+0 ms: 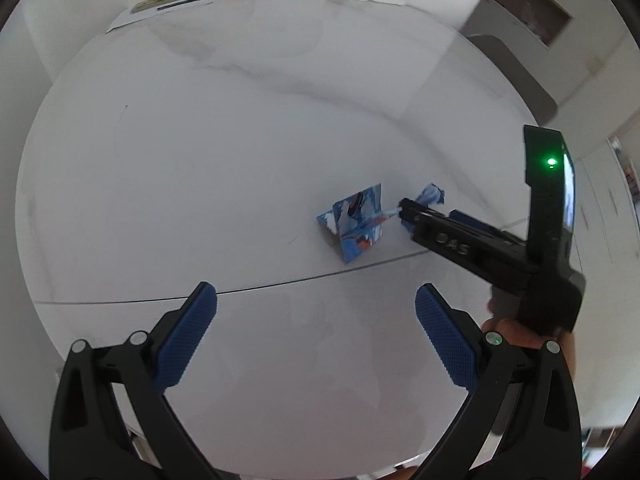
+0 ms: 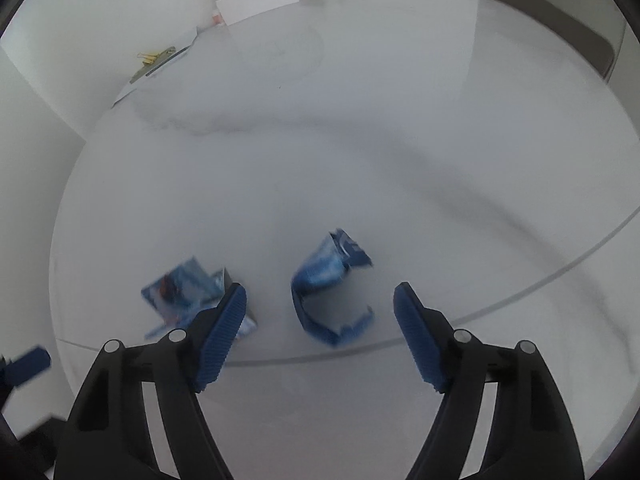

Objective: Collect trash

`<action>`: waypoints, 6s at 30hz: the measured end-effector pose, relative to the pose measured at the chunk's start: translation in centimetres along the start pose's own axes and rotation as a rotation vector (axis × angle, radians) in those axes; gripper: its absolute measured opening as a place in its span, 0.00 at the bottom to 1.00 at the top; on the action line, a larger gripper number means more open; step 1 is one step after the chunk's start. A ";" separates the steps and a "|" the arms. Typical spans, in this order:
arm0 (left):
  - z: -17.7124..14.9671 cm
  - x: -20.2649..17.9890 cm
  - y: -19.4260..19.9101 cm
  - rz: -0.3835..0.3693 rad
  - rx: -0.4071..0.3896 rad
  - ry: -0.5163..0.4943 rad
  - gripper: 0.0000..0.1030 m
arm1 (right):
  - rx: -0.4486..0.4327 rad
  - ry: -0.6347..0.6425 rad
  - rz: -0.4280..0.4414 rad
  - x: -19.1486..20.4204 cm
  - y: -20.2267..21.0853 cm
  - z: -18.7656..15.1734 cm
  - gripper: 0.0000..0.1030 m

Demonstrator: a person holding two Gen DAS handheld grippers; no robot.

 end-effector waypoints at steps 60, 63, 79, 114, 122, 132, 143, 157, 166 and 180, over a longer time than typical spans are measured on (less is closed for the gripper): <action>-9.9 14.9 8.3 0.126 0.039 -0.098 0.48 | -0.043 0.269 0.062 16.5 5.0 -15.6 0.28; -11.8 18.1 9.9 0.114 0.044 -0.169 0.48 | -0.060 0.237 0.039 20.2 4.6 -18.3 0.28; -17.0 30.2 12.6 0.046 0.075 -0.300 0.48 | 0.013 0.160 0.056 33.5 -0.4 -29.1 0.28; -19.5 27.7 10.6 -0.055 0.172 -0.444 0.83 | -0.100 0.054 -0.071 29.6 3.9 -31.5 0.73; -17.3 26.9 14.5 0.021 -0.014 -0.528 0.87 | -0.193 -0.033 -0.116 28.0 6.6 -31.0 0.90; -12.9 25.4 16.7 0.046 -0.120 -0.515 0.92 | -0.198 -0.180 -0.145 24.5 7.5 -29.6 0.98; -5.3 21.2 15.0 0.063 -0.157 -0.539 0.93 | -0.220 -0.222 -0.127 19.6 7.4 -24.9 0.98; -0.4 18.3 15.1 -0.025 -0.172 -0.680 0.93 | -0.307 -0.324 -0.206 18.5 9.8 -20.5 0.98; 2.7 20.0 18.4 -0.101 -0.244 -0.848 0.93 | -0.446 -0.473 -0.376 23.6 13.5 -20.1 0.98; 3.6 18.9 25.3 -0.215 -0.402 -0.846 0.93 | -0.635 -0.519 -0.512 25.6 21.6 -21.2 0.98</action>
Point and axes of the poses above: each gripper's, at about its wrist camera, not at the fingertips, and y roughly against the way its jaws point, x to its left, z to its top, the point moved 3 cm from there along -y, roughly the way its jaws point, and after that the axes turned 5 degrees about x, right-handed, at the moved point
